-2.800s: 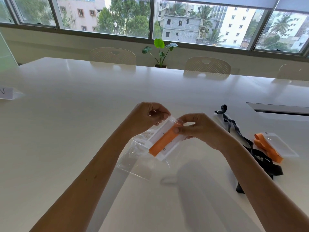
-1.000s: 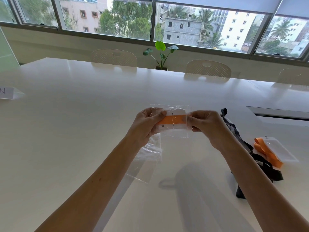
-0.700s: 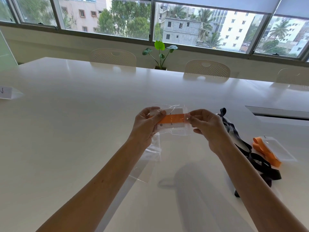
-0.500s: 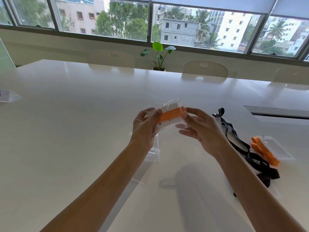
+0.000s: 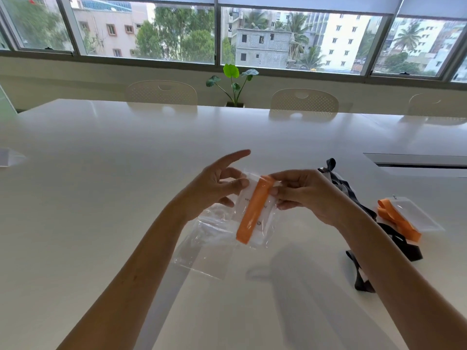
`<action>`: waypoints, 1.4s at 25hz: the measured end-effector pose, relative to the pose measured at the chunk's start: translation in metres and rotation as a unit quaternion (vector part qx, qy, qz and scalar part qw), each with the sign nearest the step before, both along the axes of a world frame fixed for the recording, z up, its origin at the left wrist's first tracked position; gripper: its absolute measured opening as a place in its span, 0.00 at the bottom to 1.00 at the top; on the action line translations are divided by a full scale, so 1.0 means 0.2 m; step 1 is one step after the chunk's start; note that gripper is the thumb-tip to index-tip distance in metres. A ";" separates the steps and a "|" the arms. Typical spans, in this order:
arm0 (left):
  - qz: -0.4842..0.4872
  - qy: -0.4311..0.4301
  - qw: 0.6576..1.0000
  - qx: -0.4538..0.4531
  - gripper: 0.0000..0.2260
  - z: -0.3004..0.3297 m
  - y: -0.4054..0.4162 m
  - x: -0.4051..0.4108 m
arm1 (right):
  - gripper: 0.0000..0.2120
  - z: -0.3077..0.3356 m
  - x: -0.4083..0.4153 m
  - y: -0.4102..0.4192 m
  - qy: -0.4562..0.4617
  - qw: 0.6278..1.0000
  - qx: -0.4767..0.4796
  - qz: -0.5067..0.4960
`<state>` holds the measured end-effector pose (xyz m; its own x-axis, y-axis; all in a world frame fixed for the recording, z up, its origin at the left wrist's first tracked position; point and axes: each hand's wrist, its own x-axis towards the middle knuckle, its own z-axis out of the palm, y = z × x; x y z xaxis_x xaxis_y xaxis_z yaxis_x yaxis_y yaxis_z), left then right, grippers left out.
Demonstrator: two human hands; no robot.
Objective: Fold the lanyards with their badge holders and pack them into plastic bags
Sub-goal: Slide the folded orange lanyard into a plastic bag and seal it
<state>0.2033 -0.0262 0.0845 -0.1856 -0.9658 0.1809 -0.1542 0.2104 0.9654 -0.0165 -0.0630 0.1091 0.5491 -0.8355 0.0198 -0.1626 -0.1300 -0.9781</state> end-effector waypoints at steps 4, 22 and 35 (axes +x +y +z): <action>0.006 -0.081 0.996 -0.047 0.10 -0.01 0.00 -0.02 | 0.16 0.00 0.00 0.03 0.014 0.999 0.005 0.043; 0.044 -0.056 0.997 -0.017 0.02 -0.09 -0.03 -0.01 | 0.09 -0.08 -0.01 -0.07 0.035 0.997 -0.003 0.072; 0.118 -0.185 0.971 -0.098 0.05 -0.03 0.00 -0.06 | 0.15 -0.03 -0.10 -0.14 0.131 0.981 -0.124 0.074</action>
